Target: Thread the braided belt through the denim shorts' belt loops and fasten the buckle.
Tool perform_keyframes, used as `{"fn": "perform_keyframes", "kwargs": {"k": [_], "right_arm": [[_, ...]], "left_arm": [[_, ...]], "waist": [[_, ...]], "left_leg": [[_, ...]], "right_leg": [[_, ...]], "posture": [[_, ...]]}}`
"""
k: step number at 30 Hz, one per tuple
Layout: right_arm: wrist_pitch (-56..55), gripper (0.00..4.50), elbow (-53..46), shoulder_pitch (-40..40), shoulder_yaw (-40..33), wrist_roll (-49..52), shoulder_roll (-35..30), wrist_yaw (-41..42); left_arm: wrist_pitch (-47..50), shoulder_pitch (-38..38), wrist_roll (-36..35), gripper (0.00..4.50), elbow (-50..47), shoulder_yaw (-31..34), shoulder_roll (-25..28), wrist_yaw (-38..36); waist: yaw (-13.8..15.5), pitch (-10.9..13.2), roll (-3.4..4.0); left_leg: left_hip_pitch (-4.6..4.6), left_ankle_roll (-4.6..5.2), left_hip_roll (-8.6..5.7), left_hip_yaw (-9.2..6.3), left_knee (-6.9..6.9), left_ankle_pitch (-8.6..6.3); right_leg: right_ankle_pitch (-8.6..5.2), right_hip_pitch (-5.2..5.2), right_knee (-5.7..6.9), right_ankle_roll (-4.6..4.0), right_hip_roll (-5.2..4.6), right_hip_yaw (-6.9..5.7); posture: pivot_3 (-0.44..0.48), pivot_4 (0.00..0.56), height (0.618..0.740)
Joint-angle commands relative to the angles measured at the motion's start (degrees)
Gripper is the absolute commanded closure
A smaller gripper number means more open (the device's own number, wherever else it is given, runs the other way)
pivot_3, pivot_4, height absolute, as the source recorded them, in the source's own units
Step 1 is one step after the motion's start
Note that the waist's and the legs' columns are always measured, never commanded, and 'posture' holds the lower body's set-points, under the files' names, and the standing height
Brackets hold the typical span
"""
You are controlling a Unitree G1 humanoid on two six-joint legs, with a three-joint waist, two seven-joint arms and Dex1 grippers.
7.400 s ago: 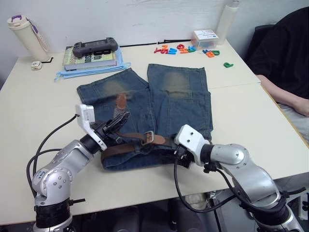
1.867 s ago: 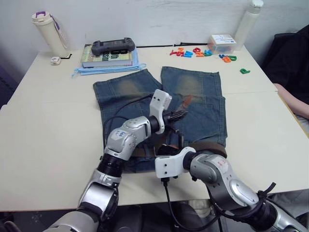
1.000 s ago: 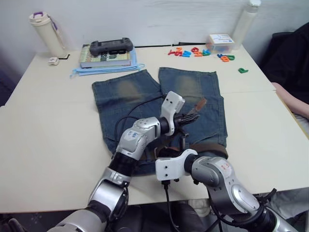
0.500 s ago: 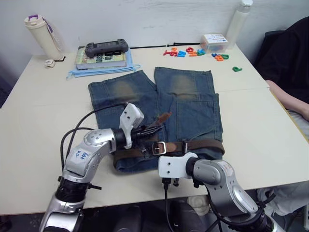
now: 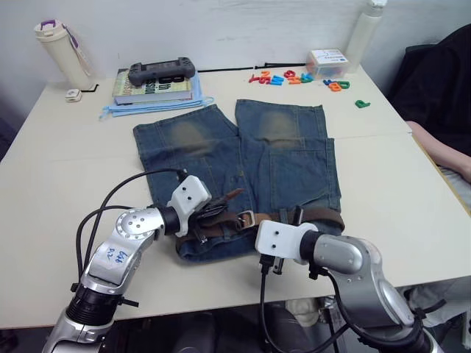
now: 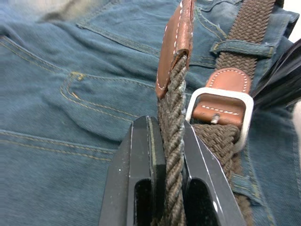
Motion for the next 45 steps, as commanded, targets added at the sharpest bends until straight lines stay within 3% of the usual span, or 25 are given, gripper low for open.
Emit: {"fn": "perform_keyframes", "kwargs": {"k": [1, 4, 8, 23, 32, 35, 39, 45], "right_arm": [[1.5, 4.48, -4.1, 0.5, -2.4, 0.9, 0.1, -1.7], [1.2, 3.62, -4.2, 1.1, -2.9, 0.4, -0.4, -3.6], [-3.4, 1.76, -2.8, 4.3, -0.8, -1.8, -3.9, -6.0], [-11.5, 1.76, 5.7, 5.9, 4.8, -11.2, -2.2, -15.6], [-11.2, 1.76, 6.8, 5.0, 4.8, -14.6, 6.3, -20.1], [-12.2, 2.63, 6.8, 5.3, 5.0, -15.0, 7.0, -20.2], [-13.8, 4.47, 6.2, 5.5, 5.1, -15.7, 7.8, -21.2], [-14.8, 4.47, 7.0, 5.7, 4.6, -17.3, 9.3, -22.4]], "left_arm": [[-3.3, 0.8, 2.7, 4.50, -2.3, -0.9, 1.3, -0.1], [-4.6, 1.4, 3.9, 4.50, -2.4, -1.4, 1.4, 0.2], [-4.4, 1.7, 4.1, 4.50, -2.5, -1.2, 0.6, 0.4], [-3.9, 1.9, 4.9, 4.50, -3.3, -1.2, 1.0, -0.1], [-12.6, 3.1, 17.7, 4.50, -0.5, -5.1, 5.6, 2.6], [-13.6, 3.0, 20.4, 4.50, -0.2, -5.4, 5.8, 3.2], [-13.7, 3.0, 23.8, 4.50, -0.2, -5.0, 6.1, 4.4], [-14.0, 4.6, 24.7, 4.50, -1.8, -3.3, 6.4, 4.2]], "waist": [[-0.2, 0.0, 0.01], [-0.2, 0.0, 0.01], [0.0, 0.0, 0.00], [-0.2, 0.0, -0.01], [-1.2, 0.0, 0.01], [-1.4, 0.0, 0.02], [-1.4, 0.0, 0.01], [-1.4, 0.0, 0.02]], "left_leg": [[0.00, 0.00, 0.02, 0.02, 0.00, 0.00], [0.00, 0.00, 0.02, 0.05, -0.03, 0.00], [-0.02, 0.03, 0.02, 0.06, -0.05, -0.02], [0.01, 0.02, 0.06, 0.10, -0.04, -0.02], [0.03, -0.04, 0.15, 0.10, -0.06, -0.01], [0.03, -0.03, 0.14, 0.12, -0.06, -0.02], [0.03, -0.03, 0.16, 0.12, -0.07, -0.03], [0.03, -0.04, 0.17, 0.14, -0.07, -0.03]], "right_leg": [[0.00, -0.01, -0.01, 0.00, 0.00, 0.01], [-0.01, -0.03, -0.02, -0.01, 0.00, 0.02], [-0.01, -0.03, -0.07, -0.02, 0.00, 0.01], [-0.01, -0.02, -0.05, -0.01, 0.05, 0.04], [-0.04, -0.04, 0.01, -0.07, 0.16, 0.06], [-0.04, -0.05, 0.01, -0.07, 0.17, 0.08], [-0.04, -0.07, 0.03, -0.07, 0.21, 0.07], [-0.05, -0.09, 0.06, -0.08, 0.22, 0.08]], "posture": [[0.000, 0.150, 0.714], [0.000, 0.150, 0.714], [0.000, 0.150, 0.714], [0.000, 0.150, 0.714], [0.000, 0.150, 0.714], [0.000, 0.150, 0.714], [0.000, 0.150, 0.714], [0.000, 0.150, 0.714]]}}
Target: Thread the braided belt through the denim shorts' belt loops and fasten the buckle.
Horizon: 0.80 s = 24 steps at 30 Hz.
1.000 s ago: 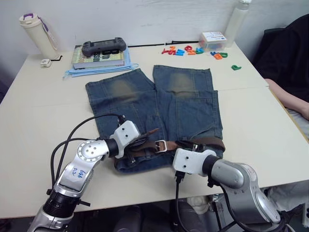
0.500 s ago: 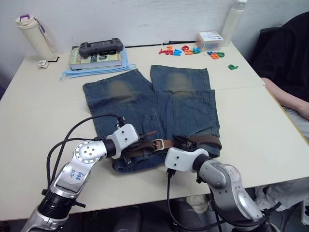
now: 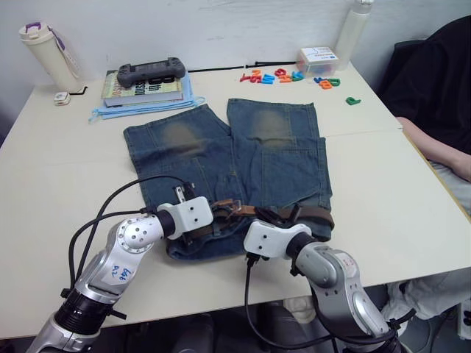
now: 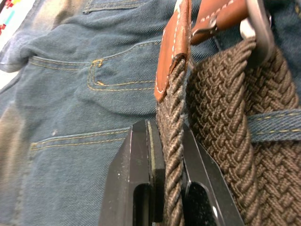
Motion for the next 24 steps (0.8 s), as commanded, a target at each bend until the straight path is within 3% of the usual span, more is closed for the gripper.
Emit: {"fn": "perform_keyframes", "kwargs": {"k": [1, 14, 24], "right_arm": [[-1.3, 4.47, -1.3, -0.6, -0.6, -2.1, 1.3, -2.3], [-8.2, 4.47, 7.5, -8.3, 0.8, -7.0, 2.9, -6.9], [-15.5, 4.47, 11.8, -12.1, 1.1, -8.1, 0.9, -7.9]], "left_arm": [[0.5, 1.2, 0.3, 4.50, -2.3, 2.3, 0.2, 0.2], [3.6, 2.6, 0.0, 4.50, -4.4, 5.0, -2.4, 1.4], [2.9, 2.3, 0.0, 4.50, -4.2, 5.5, -1.2, 0.3]], "waist": [[0.0, 0.0, 0.00], [-0.2, 0.0, 0.00], [-0.2, 0.0, 0.00]], "left_leg": [[0.00, 0.00, 0.00, 0.01, 0.00, 0.00], [0.01, -0.02, 0.02, 0.07, 0.00, 0.01], [0.00, -0.03, 0.02, 0.09, 0.00, 0.01]], "right_leg": [[0.00, -0.01, 0.00, 0.00, 0.00, 0.00], [-0.03, -0.12, 0.18, -0.06, 0.05, 0.04], [-0.04, -0.17, 0.21, -0.07, 0.08, 0.06]], "posture": [[0.000, 0.150, 0.714], [0.000, 0.150, 0.714], [0.000, 0.150, 0.714]]}}
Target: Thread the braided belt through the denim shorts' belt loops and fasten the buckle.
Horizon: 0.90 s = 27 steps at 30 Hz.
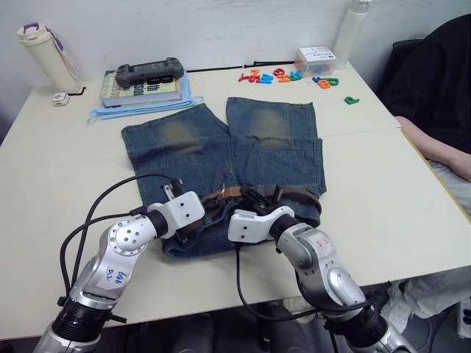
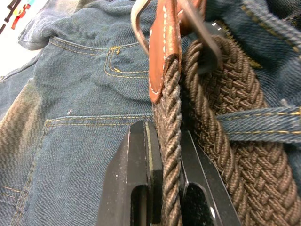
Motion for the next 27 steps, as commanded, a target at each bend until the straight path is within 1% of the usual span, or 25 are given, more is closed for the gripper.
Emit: {"fn": "perform_keyframes", "kwargs": {"k": [1, 10, 19, 21, 27], "right_arm": [[-4.6, 4.47, -1.2, -1.4, -0.5, -0.1, -1.4, -1.2], [-9.4, 4.47, -0.1, -2.8, -0.3, 1.2, -2.5, -1.4], [-12.0, 4.47, 0.8, -2.8, -0.4, 1.2, -1.2, -0.9], [-12.1, 4.47, 0.8, -2.6, -0.5, 1.2, -1.0, -0.8], [-12.5, 4.47, 0.5, -2.1, -0.5, 2.0, -1.3, 0.4]], "left_arm": [[-1.3, -0.3, 0.1, 4.50, -1.4, 1.0, 1.2, -1.0], [-2.8, -2.9, 0.1, 4.50, 1.4, 0.0, 1.2, -2.1], [-2.7, -7.1, 1.3, 4.50, 2.5, -4.0, -2.9, -2.0], [-2.4, -7.3, 0.7, 4.50, 2.4, -4.5, -4.4, -2.1], [-2.1, -6.1, 0.5, 4.50, 2.5, -4.2, -5.3, -2.6]], "waist": [[0.0, 0.0, 0.00], [0.0, 0.0, 0.00], [0.0, 0.0, 0.00], [0.0, 0.0, 0.00], [0.1, 0.0, -0.01]], "left_leg": [[0.00, 0.00, 0.00, 0.01, 0.00, 0.00], [0.00, 0.00, 0.01, 0.07, 0.00, 0.00], [-0.03, 0.01, -0.03, 0.11, 0.01, 0.00], [-0.03, 0.01, -0.03, 0.14, 0.01, 0.00], [-0.08, 0.01, -0.05, 0.14, 0.04, 0.01]], "right_leg": [[0.00, -0.01, 0.00, 0.00, 0.00, 0.00], [0.00, -0.05, 0.03, 0.00, 0.01, 0.06], [0.00, -0.12, 0.08, 0.00, 0.06, 0.10], [0.00, -0.13, 0.09, 0.00, 0.05, 0.12], [0.00, -0.18, 0.12, 0.00, 0.06, 0.12]], "posture": [[0.000, 0.150, 0.714], [0.000, 0.150, 0.714], [0.000, 0.150, 0.714], [0.000, 0.150, 0.714], [0.000, 0.150, 0.714]]}}
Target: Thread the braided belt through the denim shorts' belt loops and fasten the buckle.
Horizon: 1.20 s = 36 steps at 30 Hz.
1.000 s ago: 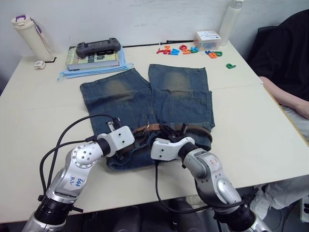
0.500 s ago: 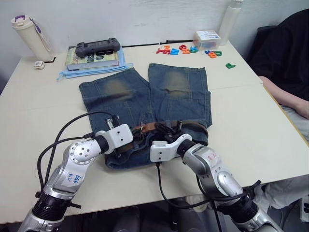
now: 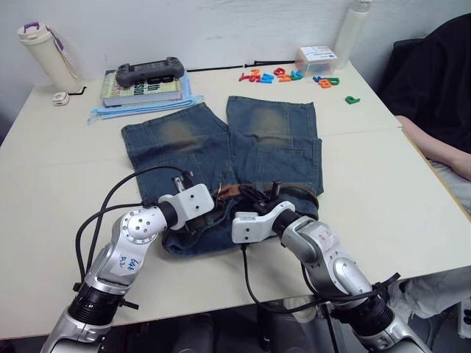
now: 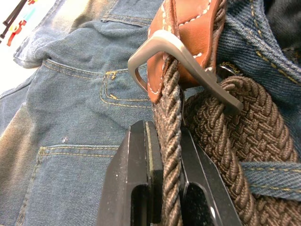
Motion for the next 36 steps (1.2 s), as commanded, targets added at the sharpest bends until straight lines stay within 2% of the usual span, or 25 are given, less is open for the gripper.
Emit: {"fn": "perform_keyframes", "kwargs": {"k": [1, 7, 16, 17, 25, 36], "right_arm": [[-3.0, 4.47, -3.4, 0.2, 1.8, 2.9, 1.4, 1.7], [-3.2, 4.47, -6.1, 2.5, 1.9, 8.0, 0.9, 7.1], [-1.3, 0.34, -7.8, 3.8, -0.4, 8.3, 1.2, 9.5], [-0.5, 0.06, -8.3, 4.4, -1.0, 8.6, 1.3, 10.0], [6.0, 0.06, -16.8, 8.9, -8.6, 14.8, 0.3, 14.9], [14.2, 0.06, -25.3, 3.5, -16.1, 28.3, -3.5, 24.0]], "left_arm": [[-0.8, -0.4, -1.4, 4.50, -2.0, -1.8, -2.0, -0.9], [-0.9, -1.6, -2.8, 4.50, -0.4, -3.6, -4.7, -2.7], [-3.0, -1.6, -1.7, 4.50, 3.5, -6.0, -8.3, -2.8], [-3.2, -1.6, -1.7, 4.50, 3.8, -6.1, -8.5, -2.8], [-4.1, -0.7, -2.4, 4.50, 4.0, -6.4, -8.4, -3.5], [-4.3, -0.3, -2.7, 4.50, 3.8, -6.7, -8.2, -3.8]], "waist": [[0.0, 0.0, 0.00], [0.0, 0.0, -0.01], [0.0, 0.0, -0.04], [0.1, 0.0, -0.04], [0.3, 0.0, -0.06], [0.2, 0.0, -0.06]], "left_leg": [[0.00, 0.00, 0.00, 0.00, 0.00, 0.00], [0.00, 0.01, -0.03, 0.00, 0.01, 0.00], [0.00, 0.02, -0.04, 0.00, 0.05, 0.00], [0.00, 0.02, -0.03, -0.01, 0.05, 0.00], [-0.02, 0.06, -0.11, -0.04, 0.08, 0.00], [-0.01, 0.05, -0.06, -0.04, 0.09, 0.00]], "right_leg": [[0.00, 0.00, 0.00, 0.00, 0.00, 0.00], [0.00, 0.01, 0.01, 0.00, 0.00, 0.00], [0.01, 0.01, 0.04, 0.01, -0.01, 0.01], [0.01, 0.00, 0.04, 0.01, 0.00, 0.00], [0.02, 0.05, 0.01, 0.04, -0.03, -0.01], [0.02, 0.05, 0.01, 0.04, -0.06, -0.01]], "posture": [[0.000, 0.150, 0.714], [0.000, 0.150, 0.714], [0.000, 0.150, 0.714], [0.000, 0.150, 0.714], [0.000, 0.150, 0.714], [0.000, 0.150, 0.714]]}}
